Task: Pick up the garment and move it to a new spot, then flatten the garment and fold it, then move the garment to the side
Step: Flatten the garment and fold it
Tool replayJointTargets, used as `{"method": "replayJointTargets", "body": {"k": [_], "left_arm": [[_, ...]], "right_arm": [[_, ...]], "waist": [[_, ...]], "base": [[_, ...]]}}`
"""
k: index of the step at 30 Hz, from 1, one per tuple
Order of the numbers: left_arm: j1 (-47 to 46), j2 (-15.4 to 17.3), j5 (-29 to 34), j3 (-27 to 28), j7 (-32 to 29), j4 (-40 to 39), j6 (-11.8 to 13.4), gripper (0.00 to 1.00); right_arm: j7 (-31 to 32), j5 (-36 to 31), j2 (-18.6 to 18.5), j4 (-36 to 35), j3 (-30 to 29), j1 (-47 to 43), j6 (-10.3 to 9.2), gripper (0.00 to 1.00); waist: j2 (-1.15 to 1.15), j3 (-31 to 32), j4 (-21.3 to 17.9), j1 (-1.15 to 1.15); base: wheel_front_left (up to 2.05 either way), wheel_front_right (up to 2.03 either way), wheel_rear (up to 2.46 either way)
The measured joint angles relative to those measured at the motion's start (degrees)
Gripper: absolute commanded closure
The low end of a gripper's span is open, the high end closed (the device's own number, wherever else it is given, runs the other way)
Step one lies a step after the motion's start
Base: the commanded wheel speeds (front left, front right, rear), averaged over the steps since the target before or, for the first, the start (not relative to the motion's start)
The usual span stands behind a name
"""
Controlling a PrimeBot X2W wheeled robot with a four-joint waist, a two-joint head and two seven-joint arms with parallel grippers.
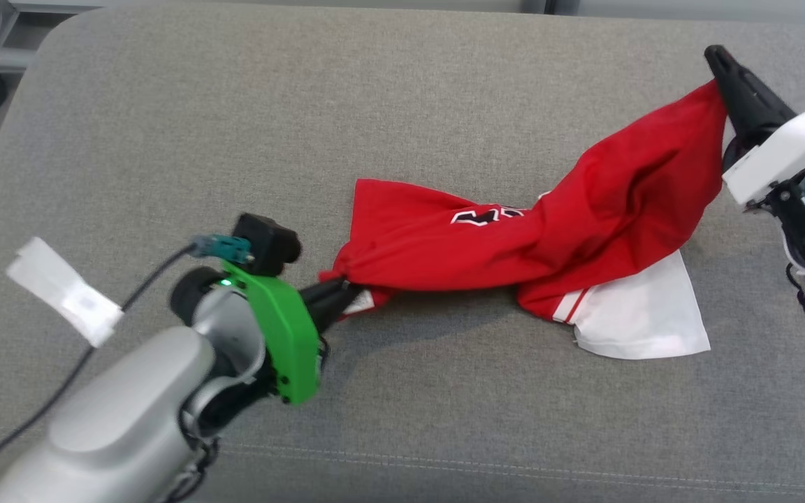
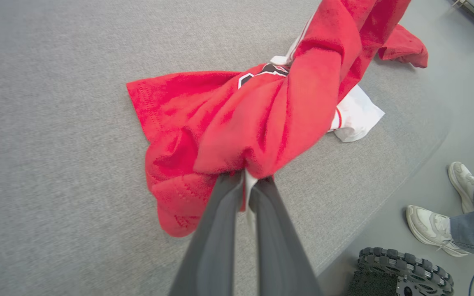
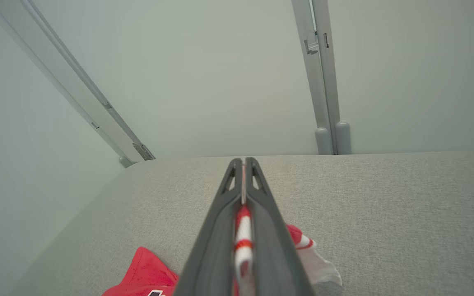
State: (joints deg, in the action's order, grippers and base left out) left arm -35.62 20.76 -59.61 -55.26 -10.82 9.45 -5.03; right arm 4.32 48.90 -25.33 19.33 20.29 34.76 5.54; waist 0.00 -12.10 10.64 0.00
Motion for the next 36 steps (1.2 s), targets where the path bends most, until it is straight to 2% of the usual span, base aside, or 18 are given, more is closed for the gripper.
{"method": "replayJointTargets", "body": {"k": [5, 9, 14, 17, 22, 26, 28, 29, 30, 36], "left_arm": [[-1.1, 9.7, 0.9, 3.5, -1.8, -3.2, 2.2, 1.0], [2.6, 14.2, -1.5, 7.6, -1.4, -5.3, 4.2, 1.0], [8.8, 17.1, -5.0, 10.7, 0.2, -8.3, 6.6, 1.0], [10.9, 17.9, -6.7, 11.3, 0.7, -10.6, 7.1, 1.0], [13.4, 18.4, -7.4, 11.8, 1.9, -13.8, 7.6, 1.0], [14.6, 18.4, -7.9, 11.9, 2.8, -15.8, 7.6, 1.0], [14.9, 18.4, -7.9, 11.9, 2.9, -16.6, 7.6, 1.0], [15.0, 18.4, -7.9, 11.8, 2.9, -17.1, 7.6, 1.0], [15.0, 18.3, -7.9, 11.6, 2.9, -17.5, 7.6, 1.0], [15.6, 18.3, -7.9, 11.0, 3.2, -19.1, 7.6, 1.0]], "right_arm": [[-0.3, 0.1, 1.6, -6.9, 3.3, -6.9, 0.44, 1.0], [0.5, 0.9, 2.4, -9.3, 5.7, -17.4, 0.03, 1.0], [0.8, 4.0, 4.2, -11.6, 7.0, -29.0, -1.71, 1.0], [0.3, 4.0, 3.8, -13.2, 7.5, -32.7, -2.61, 1.0], [0.3, 3.2, 1.5, -16.4, 10.1, -36.7, -1.38, 1.0], [0.2, 2.1, -0.4, -17.3, 10.3, -37.6, -1.36, 1.0], [0.2, 1.3, -1.4, -18.5, 10.0, -37.6, -1.36, 0.55], [0.2, 1.1, -1.8, -19.2, 9.8, -37.6, -1.36, 0.07], [0.3, 0.9, -2.3, -19.9, 9.6, -37.6, -1.36, 0.0], [1.3, -0.7, -6.3, -24.5, 9.2, -37.4, -1.36, 0.0]], "waist": [[0.0, 2.0, 0.3, 0.0], [0.0, 2.2, -0.7, 0.0], [0.0, 1.2, -2.7, 0.0], [0.0, 0.2, -3.8, 0.0], [0.0, -1.8, -5.3, 0.0], [0.0, -3.1, -6.1, 0.0], [0.0, -3.5, -6.3, 0.0], [0.0, -3.6, -6.4, 0.0], [0.0, -3.6, -6.3, 0.0], [0.0, -3.3, -5.4, 0.0]], "base": [[0.0, 0.0, 0.0], [0.0, 0.0, 0.0], [0.0, 0.0, 0.0], [0.0, 0.0, 0.0], [0.0, 0.0, 0.0], [0.0, 0.0, 0.0], [0.0, 0.0, 0.0], [0.0, 0.0, 0.0], [0.0, 0.0, 0.0], [0.0, 0.0, 0.0]]}}
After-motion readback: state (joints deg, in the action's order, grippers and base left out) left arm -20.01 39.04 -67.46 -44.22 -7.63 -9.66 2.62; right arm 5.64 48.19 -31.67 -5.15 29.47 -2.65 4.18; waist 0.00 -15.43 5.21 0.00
